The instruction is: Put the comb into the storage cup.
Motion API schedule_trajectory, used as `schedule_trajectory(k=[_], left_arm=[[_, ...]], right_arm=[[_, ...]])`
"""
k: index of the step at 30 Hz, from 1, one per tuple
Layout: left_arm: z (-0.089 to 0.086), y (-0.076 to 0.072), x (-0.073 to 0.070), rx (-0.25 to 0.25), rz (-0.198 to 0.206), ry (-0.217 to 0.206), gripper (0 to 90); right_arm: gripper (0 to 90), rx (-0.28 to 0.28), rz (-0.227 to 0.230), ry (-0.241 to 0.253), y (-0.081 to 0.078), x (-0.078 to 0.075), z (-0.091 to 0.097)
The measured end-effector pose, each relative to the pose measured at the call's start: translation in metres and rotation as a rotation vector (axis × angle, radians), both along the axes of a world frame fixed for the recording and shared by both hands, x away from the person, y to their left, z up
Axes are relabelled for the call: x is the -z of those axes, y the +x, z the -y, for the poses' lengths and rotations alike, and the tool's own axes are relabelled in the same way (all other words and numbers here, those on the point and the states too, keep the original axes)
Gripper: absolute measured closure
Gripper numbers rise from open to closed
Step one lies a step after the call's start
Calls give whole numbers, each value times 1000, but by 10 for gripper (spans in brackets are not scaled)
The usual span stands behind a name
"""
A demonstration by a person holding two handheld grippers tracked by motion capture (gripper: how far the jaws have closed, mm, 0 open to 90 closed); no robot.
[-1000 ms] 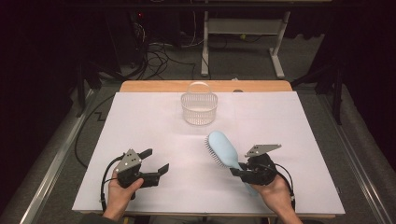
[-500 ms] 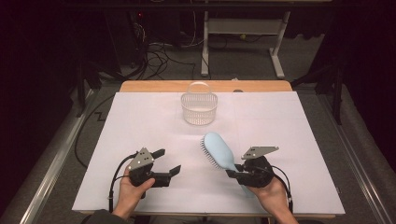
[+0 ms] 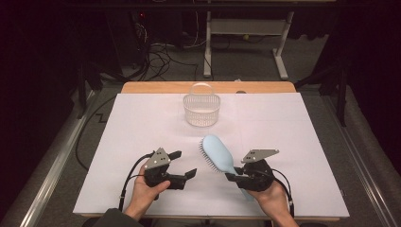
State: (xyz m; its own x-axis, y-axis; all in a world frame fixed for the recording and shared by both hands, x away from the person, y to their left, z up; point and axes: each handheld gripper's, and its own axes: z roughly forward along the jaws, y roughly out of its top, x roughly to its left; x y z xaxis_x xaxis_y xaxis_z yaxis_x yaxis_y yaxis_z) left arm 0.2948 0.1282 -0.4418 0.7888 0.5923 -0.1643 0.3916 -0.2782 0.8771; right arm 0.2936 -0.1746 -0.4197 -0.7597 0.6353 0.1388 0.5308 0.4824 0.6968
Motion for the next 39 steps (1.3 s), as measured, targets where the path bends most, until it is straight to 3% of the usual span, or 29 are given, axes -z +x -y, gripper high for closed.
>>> schedule_trajectory(k=[14,28,30,39], left_arm=[[19,2,-4,36,-13,8,175],[25,-1,-5,41,-18,3,177],[25,-1,-5,39,-19,-14,177],[25,-1,-5,46,-29,-23,163]], right_arm=[[706,-12,9,-1,0,0,-7],[706,-32,21,-11,0,0,-18],[705,-32,23,-16,-1,0,-19],[705,-34,37,-25,0,0,-24]])
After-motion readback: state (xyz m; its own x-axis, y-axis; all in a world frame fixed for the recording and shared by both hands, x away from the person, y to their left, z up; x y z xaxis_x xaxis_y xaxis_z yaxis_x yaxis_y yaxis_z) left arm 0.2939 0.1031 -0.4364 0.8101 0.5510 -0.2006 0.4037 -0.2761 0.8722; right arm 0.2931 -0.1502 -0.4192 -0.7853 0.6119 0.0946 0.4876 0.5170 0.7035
